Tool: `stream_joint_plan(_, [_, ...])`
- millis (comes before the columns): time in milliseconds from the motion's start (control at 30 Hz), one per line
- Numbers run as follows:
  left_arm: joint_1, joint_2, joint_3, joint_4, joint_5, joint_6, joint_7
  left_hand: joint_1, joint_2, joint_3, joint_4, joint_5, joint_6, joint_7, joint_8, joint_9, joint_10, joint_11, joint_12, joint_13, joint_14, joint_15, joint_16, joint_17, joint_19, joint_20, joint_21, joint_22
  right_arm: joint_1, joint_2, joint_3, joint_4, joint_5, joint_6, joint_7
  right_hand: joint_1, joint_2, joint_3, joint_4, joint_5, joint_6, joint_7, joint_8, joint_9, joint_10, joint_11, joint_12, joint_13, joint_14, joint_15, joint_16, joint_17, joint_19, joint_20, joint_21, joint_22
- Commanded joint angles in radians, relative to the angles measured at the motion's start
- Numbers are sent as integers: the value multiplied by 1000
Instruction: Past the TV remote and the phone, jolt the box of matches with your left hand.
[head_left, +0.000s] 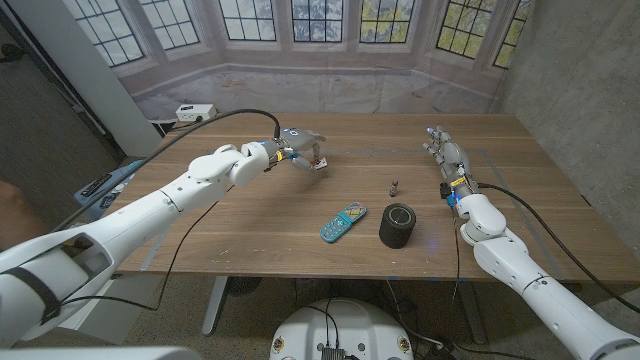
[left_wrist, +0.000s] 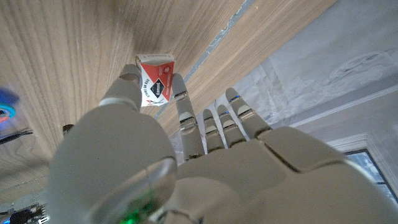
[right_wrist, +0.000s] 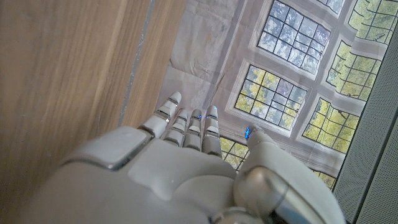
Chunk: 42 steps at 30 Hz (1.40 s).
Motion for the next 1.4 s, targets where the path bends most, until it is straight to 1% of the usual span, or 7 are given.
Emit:
stream_joint_plan(33, [7,-4,-8,-20,-22,2,-3,38,42,-5,-1,7,-3,4,5,2,5,0,-1,6,5,6,2,3,4,1,-3,2,4,0,-5,5,4,-6,10,-10,0,4,0,2,8,1,-3,3,5,0,-2,2,9,-20,-5,4,9,-69,2,3])
stream_joint_plan(467, [24,-18,-20,-43,-55,29,-7,33,45,-7,1,8,-4,7,5,5,9,1,-1,6,6,8,2,3,2,1,-5,2,-2,-12,-6,-5,9,-15,19,-13,-1,7,1,2,9,1,-3,3,6,1,-2,2,10,-19,-5,3,9,-68,2,3])
stream_joint_plan(1033, [63,-25,-38,-80,-94,78,8,33,49,-7,0,11,-4,9,4,6,11,4,-3,7,8,11,1,4,0,0,-6,2,-6,-18,-15,-16,13,-31,29,-15,-1,11,2,2,11,0,-3,3,7,1,-2,3,10,-20,-5,3,9,-67,2,3])
stream_joint_plan(1400, [67,-17,-33,-85,-82,87,12,32,50,-7,0,12,-2,12,4,6,11,4,-4,7,9,10,1,4,-1,1,-6,2,-8,-20,-20,-23,13,-40,29,-17,-1,13,3,1,12,2,-3,4,7,1,-2,3,10,-21,-6,3,9,-67,2,3])
